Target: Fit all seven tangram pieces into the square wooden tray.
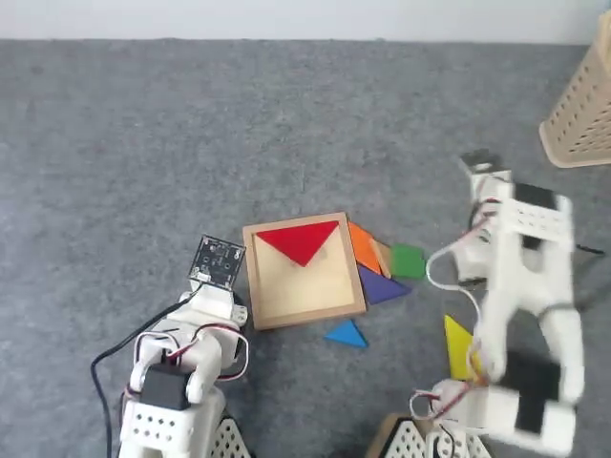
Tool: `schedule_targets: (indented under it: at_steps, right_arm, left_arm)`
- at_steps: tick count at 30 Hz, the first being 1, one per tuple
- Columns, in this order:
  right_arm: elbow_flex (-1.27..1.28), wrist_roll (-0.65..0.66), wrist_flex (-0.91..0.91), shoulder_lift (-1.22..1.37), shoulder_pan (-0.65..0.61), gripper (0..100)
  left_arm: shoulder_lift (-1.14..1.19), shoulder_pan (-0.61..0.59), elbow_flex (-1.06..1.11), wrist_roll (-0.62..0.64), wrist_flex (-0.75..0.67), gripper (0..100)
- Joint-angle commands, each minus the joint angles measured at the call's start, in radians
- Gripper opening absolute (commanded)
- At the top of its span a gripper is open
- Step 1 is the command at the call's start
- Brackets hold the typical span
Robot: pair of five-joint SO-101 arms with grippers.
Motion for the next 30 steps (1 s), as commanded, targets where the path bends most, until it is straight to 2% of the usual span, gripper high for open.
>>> schedule_targets:
  at_steps: [1, 5, 12, 17, 19, 21, 30]
  right_arm:
    - [-0.048, 0.104, 0.131, -0.222, 0.044, 12.9]
    - [0.117, 0.37, 0.278, -0.366, 0.039, 13.2]
    - [0.388, 0.588, 0.277, -0.432, 0.186, 8.4]
    - [0.454, 0.597, 0.22, -0.335, 0.216, 5.2]
    - [0.476, 0.559, 0.171, -0.275, 0.24, 5.2]
    - [0.482, 0.503, 0.099, -0.216, 0.305, 5.1]
    - [0.48, 0.539, -0.033, -0.062, 0.584, 5.1]
  left_arm:
    - [-0.02, -0.003, -0.018, 0.006, 0.006, 1]
    - [-0.02, -0.003, -0.018, 0.006, 0.006, 1]
    - [-0.02, -0.003, -0.018, 0.006, 0.006, 1]
    - [-0.02, -0.003, -0.018, 0.006, 0.006, 1]
    - [-0.02, -0.003, -0.018, 0.006, 0.006, 1]
    - [-0.02, -0.003, -0.018, 0.006, 0.006, 1]
    - [-0.02, -0.003, -0.018, 0.006, 0.006, 1]
